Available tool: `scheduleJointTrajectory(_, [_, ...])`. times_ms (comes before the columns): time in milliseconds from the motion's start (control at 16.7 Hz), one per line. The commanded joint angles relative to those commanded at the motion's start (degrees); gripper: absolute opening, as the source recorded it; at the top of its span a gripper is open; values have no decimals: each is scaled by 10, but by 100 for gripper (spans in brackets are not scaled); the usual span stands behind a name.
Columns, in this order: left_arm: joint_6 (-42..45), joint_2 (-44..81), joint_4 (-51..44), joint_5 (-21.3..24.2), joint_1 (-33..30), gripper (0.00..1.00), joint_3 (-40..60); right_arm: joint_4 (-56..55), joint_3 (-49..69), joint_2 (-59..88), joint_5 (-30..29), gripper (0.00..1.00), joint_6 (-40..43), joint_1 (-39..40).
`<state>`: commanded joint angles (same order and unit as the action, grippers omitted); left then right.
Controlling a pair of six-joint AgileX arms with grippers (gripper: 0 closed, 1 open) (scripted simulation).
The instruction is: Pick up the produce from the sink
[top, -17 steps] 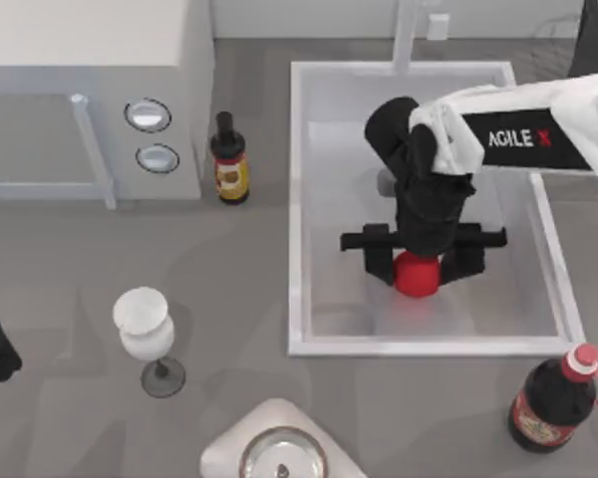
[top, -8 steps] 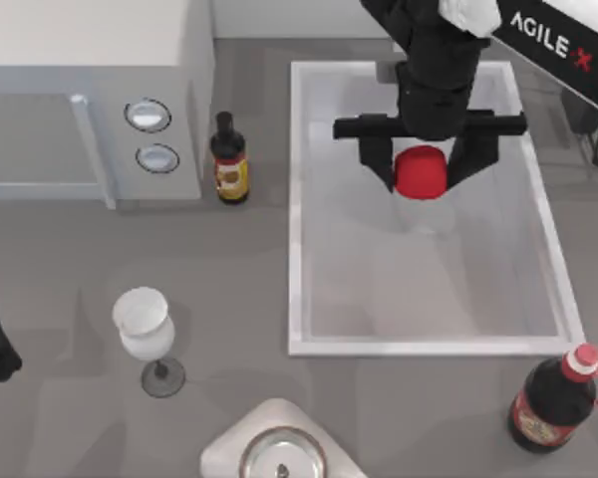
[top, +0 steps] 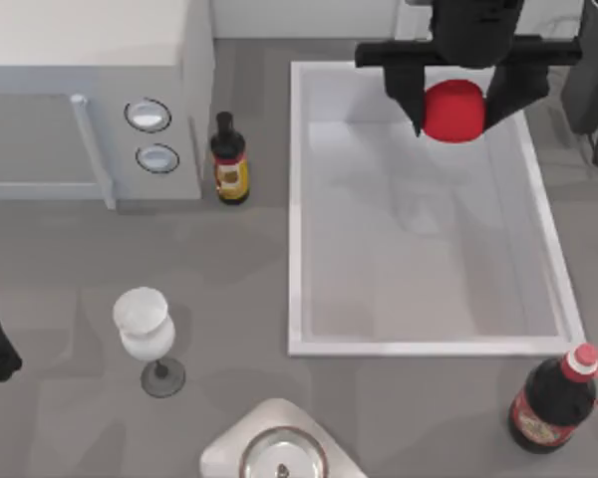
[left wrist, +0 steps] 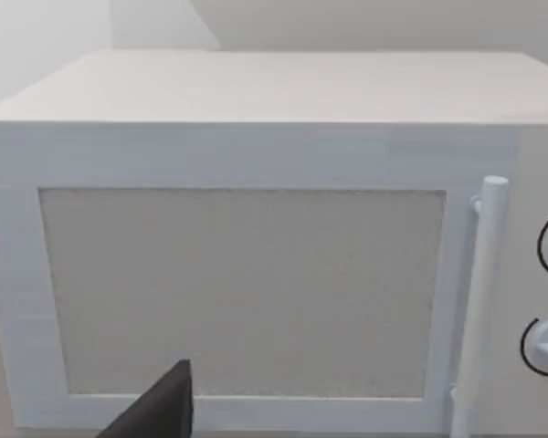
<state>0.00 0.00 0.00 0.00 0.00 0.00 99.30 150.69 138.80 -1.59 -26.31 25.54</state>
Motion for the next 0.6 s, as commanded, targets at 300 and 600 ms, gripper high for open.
scheduleJointTrajectory(300, [0,0,0,0,0,100,0,-6,-9,-6,1,0,6,-5])
scheduleJointTrajectory(600, [0,0,0,0,0,100,0,-55,-134,-78,5,0,91,-90])
